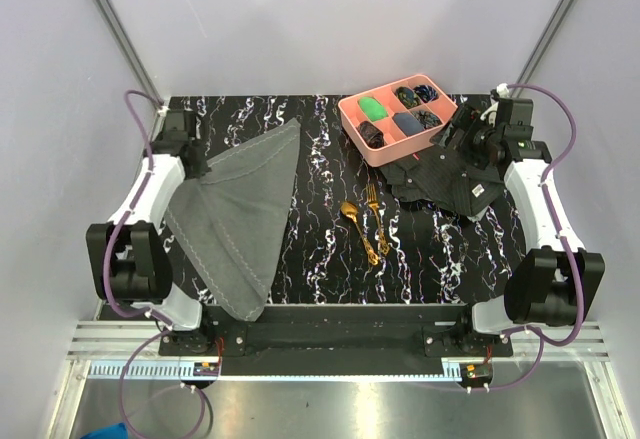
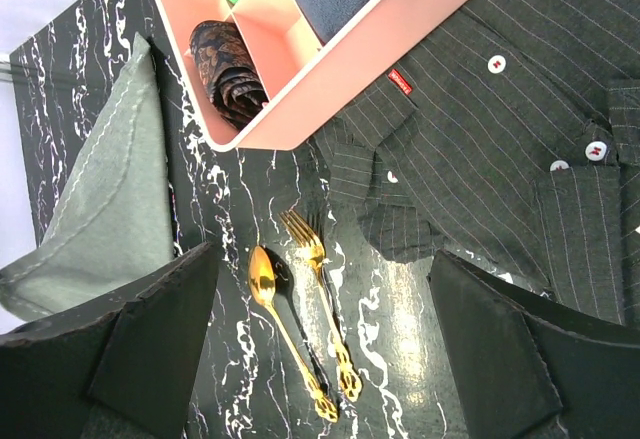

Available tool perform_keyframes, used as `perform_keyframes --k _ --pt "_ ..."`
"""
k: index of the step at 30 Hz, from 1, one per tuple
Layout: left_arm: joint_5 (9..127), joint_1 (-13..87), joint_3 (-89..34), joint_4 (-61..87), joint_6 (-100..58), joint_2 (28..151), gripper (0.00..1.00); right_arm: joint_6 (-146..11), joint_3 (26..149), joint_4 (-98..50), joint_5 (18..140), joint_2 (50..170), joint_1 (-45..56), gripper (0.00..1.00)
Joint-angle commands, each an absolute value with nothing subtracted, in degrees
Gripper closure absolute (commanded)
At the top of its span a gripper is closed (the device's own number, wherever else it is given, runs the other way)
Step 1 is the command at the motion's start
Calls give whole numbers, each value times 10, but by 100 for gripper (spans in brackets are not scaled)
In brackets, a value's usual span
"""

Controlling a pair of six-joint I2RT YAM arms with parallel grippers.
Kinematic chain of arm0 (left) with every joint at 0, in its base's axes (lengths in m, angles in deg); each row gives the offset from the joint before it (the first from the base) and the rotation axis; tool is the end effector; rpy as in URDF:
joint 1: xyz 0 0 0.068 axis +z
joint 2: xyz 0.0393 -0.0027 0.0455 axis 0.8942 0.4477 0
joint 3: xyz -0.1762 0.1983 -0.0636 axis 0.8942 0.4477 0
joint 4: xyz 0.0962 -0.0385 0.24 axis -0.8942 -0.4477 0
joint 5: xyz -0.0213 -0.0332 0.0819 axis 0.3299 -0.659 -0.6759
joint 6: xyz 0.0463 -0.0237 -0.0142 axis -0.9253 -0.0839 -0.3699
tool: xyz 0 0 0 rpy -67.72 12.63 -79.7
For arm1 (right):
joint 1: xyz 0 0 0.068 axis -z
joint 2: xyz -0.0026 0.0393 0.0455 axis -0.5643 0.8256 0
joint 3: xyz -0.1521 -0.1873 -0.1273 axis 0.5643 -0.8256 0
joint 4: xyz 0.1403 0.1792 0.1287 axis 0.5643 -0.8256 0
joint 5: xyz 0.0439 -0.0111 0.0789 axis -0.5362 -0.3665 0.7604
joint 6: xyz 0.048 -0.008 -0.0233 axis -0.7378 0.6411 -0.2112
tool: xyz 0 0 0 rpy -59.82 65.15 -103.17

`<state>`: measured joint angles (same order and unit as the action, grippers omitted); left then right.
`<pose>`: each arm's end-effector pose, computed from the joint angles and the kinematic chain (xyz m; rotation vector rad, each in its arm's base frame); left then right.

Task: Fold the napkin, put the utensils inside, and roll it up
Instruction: Fold the napkin

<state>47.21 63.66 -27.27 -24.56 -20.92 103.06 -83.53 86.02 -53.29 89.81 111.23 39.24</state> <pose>0.3332 0.0093 0.2746 -0.3582 2.4453 0.1866 0.3209 -0.0160 0.3329 0.3599 2.2169 0.5357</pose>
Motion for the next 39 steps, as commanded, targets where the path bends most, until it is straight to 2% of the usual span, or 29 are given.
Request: perform_keyframes --k 1,12,39 --pt "479 679 -329 -267 -251 1046 100 -831 853 -515 909 1099 394 5" --pt "518 759 -382 -287 -266 1109 100 -834 843 -509 910 1098 394 5" --pt "557 820 -474 -297 -266 1194 100 -832 835 -508 911 1096 394 5"
